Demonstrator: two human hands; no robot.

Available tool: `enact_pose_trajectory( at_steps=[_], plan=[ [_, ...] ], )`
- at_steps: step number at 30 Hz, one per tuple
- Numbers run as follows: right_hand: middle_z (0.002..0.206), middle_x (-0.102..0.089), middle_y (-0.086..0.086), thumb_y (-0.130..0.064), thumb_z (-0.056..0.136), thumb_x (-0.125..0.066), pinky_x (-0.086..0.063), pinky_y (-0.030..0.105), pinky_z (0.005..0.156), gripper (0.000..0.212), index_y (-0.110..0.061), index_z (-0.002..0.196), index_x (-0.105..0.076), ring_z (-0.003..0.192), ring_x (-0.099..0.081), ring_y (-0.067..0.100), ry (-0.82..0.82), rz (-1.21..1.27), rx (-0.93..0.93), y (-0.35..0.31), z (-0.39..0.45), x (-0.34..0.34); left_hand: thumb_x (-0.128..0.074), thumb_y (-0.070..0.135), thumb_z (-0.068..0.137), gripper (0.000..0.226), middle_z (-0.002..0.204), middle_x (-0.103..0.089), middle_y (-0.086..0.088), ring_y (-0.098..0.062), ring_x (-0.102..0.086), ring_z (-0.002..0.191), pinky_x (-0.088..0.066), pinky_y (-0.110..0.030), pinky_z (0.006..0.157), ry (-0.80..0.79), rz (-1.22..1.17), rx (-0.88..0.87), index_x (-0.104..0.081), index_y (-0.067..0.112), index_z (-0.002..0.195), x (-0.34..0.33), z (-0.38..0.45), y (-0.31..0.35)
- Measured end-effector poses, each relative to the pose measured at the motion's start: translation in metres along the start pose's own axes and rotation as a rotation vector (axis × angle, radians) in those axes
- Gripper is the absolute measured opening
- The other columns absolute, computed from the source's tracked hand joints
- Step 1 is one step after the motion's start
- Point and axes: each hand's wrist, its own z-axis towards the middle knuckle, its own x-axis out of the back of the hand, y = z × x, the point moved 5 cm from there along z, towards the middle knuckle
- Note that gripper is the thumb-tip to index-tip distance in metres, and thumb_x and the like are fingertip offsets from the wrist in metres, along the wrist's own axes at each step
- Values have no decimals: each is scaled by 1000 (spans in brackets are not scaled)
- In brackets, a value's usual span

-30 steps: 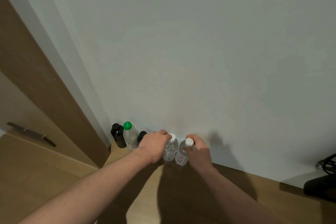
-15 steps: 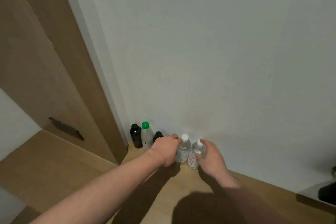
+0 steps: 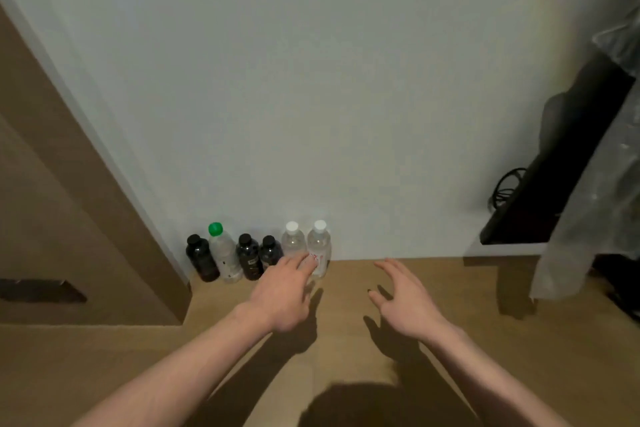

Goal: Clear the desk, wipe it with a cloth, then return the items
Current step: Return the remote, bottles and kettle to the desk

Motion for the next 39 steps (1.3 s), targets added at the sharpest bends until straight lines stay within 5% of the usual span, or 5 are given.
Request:
enact_pose_trajectory(
  at_steps=[22,29,39],
  plan=[
    [170,15,-13,-65,101,-37,-3,43,129,73,-41,163,-6,158,13,18,225,11,-592,238,-447,61,-52,44,101,76,171,13,1,-24,11,158,12,-38,121,-120,97,-693,-12,29,164,-89,-163,360],
    [169,19,-11,-71,99,-33,-1,46,128,76,-43,162,-1,158,14,21,300,-77,-695,356,-609,95,-49,47,102,78,170,18,2,-25,19,156,6,-49,128,-126,124,-755,-5,32,164,-135,-225,520],
    [170,17,-11,-68,100,-38,-6,48,129,76,-41,163,-4,158,12,21,406,-33,-816,452,-733,156,-54,39,101,83,170,21,0,-26,23,155,14,-45,123,-95,176,-933,-2,30,164,-149,-284,705]
  ],
)
